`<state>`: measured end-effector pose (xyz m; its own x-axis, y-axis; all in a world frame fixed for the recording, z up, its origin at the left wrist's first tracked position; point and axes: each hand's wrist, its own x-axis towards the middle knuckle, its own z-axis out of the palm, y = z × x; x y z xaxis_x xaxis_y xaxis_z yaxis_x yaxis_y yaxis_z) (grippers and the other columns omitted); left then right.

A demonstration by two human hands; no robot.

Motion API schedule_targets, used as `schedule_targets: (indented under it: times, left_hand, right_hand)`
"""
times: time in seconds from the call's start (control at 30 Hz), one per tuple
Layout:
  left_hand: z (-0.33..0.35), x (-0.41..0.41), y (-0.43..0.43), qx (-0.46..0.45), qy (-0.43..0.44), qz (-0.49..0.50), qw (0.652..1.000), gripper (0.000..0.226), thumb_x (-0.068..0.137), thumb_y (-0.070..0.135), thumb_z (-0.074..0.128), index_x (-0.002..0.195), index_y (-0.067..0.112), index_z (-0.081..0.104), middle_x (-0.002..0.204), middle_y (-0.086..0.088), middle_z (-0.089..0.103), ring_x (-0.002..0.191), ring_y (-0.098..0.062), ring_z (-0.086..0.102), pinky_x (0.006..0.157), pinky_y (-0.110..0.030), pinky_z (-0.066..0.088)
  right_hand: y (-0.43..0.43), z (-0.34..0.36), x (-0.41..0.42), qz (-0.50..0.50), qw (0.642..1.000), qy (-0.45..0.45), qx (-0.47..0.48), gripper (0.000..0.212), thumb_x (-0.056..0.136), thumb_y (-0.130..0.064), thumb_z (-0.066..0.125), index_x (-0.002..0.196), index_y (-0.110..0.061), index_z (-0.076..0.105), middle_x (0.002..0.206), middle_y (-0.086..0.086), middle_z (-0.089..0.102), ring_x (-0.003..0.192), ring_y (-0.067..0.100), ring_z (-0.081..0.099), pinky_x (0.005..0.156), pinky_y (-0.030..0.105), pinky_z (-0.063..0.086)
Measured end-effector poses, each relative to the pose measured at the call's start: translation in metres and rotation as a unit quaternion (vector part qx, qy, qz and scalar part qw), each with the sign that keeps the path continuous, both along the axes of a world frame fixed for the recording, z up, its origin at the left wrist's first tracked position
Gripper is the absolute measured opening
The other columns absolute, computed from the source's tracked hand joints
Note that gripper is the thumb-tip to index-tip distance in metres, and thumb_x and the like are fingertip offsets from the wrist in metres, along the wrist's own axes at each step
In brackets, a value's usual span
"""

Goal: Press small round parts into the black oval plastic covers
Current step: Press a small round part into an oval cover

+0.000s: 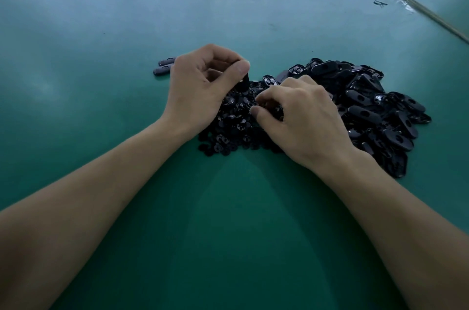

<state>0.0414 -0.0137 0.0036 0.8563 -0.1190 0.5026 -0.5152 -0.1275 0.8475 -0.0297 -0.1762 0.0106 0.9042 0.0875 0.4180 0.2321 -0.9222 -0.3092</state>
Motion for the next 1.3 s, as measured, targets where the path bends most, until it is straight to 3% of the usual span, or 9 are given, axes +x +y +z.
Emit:
schedule_targets:
  times: [0.4,0.57,0.7,0.8,0.9,1.0,1.1,1.17,1.3]
  left_hand:
    - [0.0014,0.0007,0.0002,-0.021,0.035,0.003,0.999,0.009,0.090,0.021,0.073,0.084,0.028,0.069,0.069,0.015,0.071,0.059,-0.003,0.063,0.058,-0.020,0.053]
    - [0.0015,0.0004,-0.0005,0.002,0.013,0.021,1.000,0.009,0.092,0.026,0.069,0.085,0.031,0.066,0.072,0.015,0.069,0.063,-0.012,0.066,0.067,-0.045,0.061]
    - [0.0029,-0.0045,-0.0030,0.023,-0.011,0.007,1.000,0.010,0.096,0.026,0.064,0.089,0.033,0.061,0.079,0.010,0.065,0.064,-0.011,0.071,0.061,-0.030,0.061]
    - [0.0018,-0.0057,-0.0030,0.027,-0.016,-0.021,0.999,0.011,0.098,0.021,0.061,0.098,0.033,0.061,0.087,0.007,0.062,0.068,-0.015,0.074,0.062,-0.029,0.060]
    - [0.0002,-0.0036,-0.0027,0.050,-0.035,-0.030,0.998,0.024,0.097,0.017,0.062,0.114,0.033,0.063,0.097,0.005,0.063,0.073,-0.013,0.074,0.070,-0.028,0.060]
    - [-0.0022,-0.0013,-0.0040,0.059,-0.034,-0.037,0.997,0.042,0.095,0.009,0.062,0.132,0.029,0.056,0.105,0.003,0.063,0.079,-0.011,0.074,0.077,-0.026,0.059]
    - [-0.0029,-0.0024,-0.0039,0.059,-0.016,-0.059,0.996,0.052,0.092,0.004,0.066,0.138,0.024,0.052,0.099,0.008,0.068,0.083,-0.010,0.074,0.080,-0.024,0.057]
    - [-0.0025,-0.0033,-0.0023,0.066,-0.008,-0.066,0.996,0.054,0.087,0.006,0.072,0.133,0.028,0.055,0.091,0.012,0.073,0.081,-0.008,0.074,0.079,-0.020,0.056]
    - [-0.0011,-0.0041,-0.0027,0.070,-0.004,-0.057,0.996,0.035,0.081,0.007,0.079,0.098,0.032,0.062,0.079,0.017,0.073,0.074,-0.003,0.071,0.072,-0.018,0.055]
  right_hand:
    - [0.0022,-0.0002,0.0002,0.011,1.000,0.011,0.015,0.015,0.093,-0.027,0.066,0.102,-0.021,0.076,0.096,0.003,0.067,0.100,0.024,0.053,0.091,0.033,0.041]
    - [0.0024,0.0002,0.0007,0.025,0.998,-0.025,0.058,0.013,0.096,-0.022,0.061,0.099,-0.014,0.071,0.092,0.004,0.071,0.089,0.026,0.061,0.085,0.041,0.048]
    - [0.0027,-0.0001,0.0017,0.037,0.993,-0.032,0.110,0.011,0.098,-0.017,0.056,0.098,-0.009,0.063,0.083,0.004,0.068,0.076,0.025,0.063,0.072,0.044,0.052]
    - [0.0027,-0.0001,0.0015,0.037,0.988,-0.063,0.134,0.008,0.095,-0.014,0.060,0.095,-0.008,0.066,0.078,0.002,0.067,0.071,0.021,0.062,0.070,0.042,0.052]
    - [0.0025,-0.0002,0.0015,0.026,0.983,-0.086,0.161,0.007,0.090,-0.013,0.066,0.093,-0.010,0.072,0.078,0.000,0.069,0.071,0.016,0.063,0.072,0.034,0.053]
    - [0.0023,0.0008,0.0012,0.014,0.975,-0.096,0.200,0.006,0.089,-0.017,0.070,0.092,-0.015,0.075,0.079,-0.005,0.071,0.070,0.008,0.063,0.070,0.018,0.050]
    - [0.0039,0.0028,0.0014,0.013,0.965,-0.116,0.233,0.009,0.089,-0.016,0.070,0.096,-0.015,0.076,0.079,-0.011,0.071,0.075,0.007,0.065,0.072,0.020,0.052]
    - [0.0039,0.0043,0.0020,0.013,0.958,-0.118,0.261,0.015,0.090,-0.014,0.070,0.104,-0.015,0.075,0.080,-0.016,0.068,0.077,0.005,0.067,0.076,0.022,0.054]
    - [0.0005,0.0047,0.0043,0.013,0.947,-0.104,0.303,0.010,0.089,-0.015,0.072,0.096,-0.023,0.076,0.084,-0.017,0.069,0.078,0.004,0.067,0.076,0.025,0.054]
